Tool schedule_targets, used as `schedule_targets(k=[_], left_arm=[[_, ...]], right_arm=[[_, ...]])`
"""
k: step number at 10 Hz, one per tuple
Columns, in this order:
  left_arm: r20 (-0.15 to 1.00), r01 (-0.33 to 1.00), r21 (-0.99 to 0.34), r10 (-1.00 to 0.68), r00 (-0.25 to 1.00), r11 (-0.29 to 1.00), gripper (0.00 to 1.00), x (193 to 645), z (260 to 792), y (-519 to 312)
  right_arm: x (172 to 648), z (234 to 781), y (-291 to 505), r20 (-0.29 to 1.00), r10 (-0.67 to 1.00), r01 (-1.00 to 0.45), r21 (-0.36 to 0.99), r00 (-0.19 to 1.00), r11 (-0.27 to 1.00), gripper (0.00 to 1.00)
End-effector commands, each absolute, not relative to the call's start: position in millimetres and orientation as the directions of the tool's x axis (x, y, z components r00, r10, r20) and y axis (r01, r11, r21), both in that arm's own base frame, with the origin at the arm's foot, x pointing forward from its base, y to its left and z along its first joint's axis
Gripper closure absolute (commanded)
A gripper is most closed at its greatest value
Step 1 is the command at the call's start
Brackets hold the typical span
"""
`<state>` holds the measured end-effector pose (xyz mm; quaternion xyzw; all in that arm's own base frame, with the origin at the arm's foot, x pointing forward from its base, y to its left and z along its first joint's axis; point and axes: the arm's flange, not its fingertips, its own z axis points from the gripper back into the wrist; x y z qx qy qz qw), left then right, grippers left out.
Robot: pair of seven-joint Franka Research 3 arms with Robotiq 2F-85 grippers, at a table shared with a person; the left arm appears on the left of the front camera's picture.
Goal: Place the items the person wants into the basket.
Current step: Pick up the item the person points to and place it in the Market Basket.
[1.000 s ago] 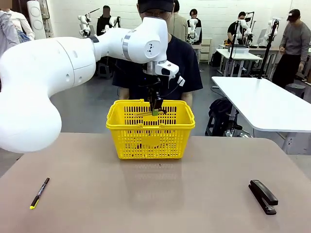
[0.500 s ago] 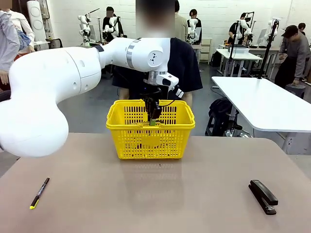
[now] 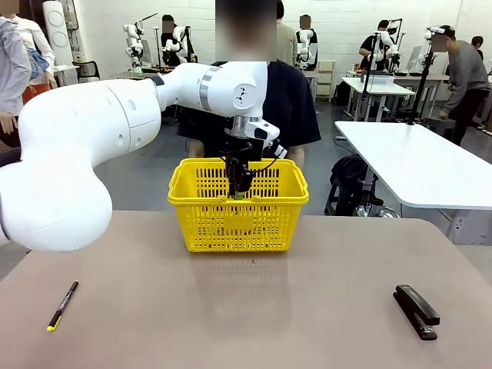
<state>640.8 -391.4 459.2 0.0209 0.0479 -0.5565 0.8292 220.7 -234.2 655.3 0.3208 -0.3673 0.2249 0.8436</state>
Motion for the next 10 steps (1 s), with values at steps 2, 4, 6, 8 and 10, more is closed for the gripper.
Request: schedule_targets(k=[2, 4, 6, 8, 10], left_arm=[[-0.116, 0.927, -0.012, -0.922, 0.37, 0.374, 0.0, 669.6, 473.8, -404.9], [-0.113, 0.928, -0.014, -0.922, 0.37, 0.373, 0.0, 668.4, 473.6, -404.0], [-0.116, 0.927, -0.019, -0.922, 0.369, 0.374, 0.0, 668.3, 473.1, -403.8], [-0.117, 0.927, -0.023, -0.922, 0.37, 0.375, 0.0, 668.3, 473.6, -403.1], [-0.116, 0.927, -0.028, -0.922, 0.37, 0.375, 0.0, 668.0, 474.4, -401.8]], right_arm=[[221.4, 657.4, -234.3, 0.779, 0.144, -0.634, 0.372, 0.611, 0.678, 0.0], [221.4, 657.4, -234.3, 0.779, 0.144, -0.634, 0.372, 0.611, 0.678, 0.0], [221.4, 657.4, -234.3, 0.779, 0.144, -0.634, 0.372, 0.611, 0.678, 0.0], [221.4, 657.4, -234.3, 0.779, 0.144, -0.634, 0.372, 0.611, 0.678, 0.0], [221.4, 657.4, -234.3, 0.779, 0.144, -0.634, 0.372, 0.611, 0.678, 0.0]])
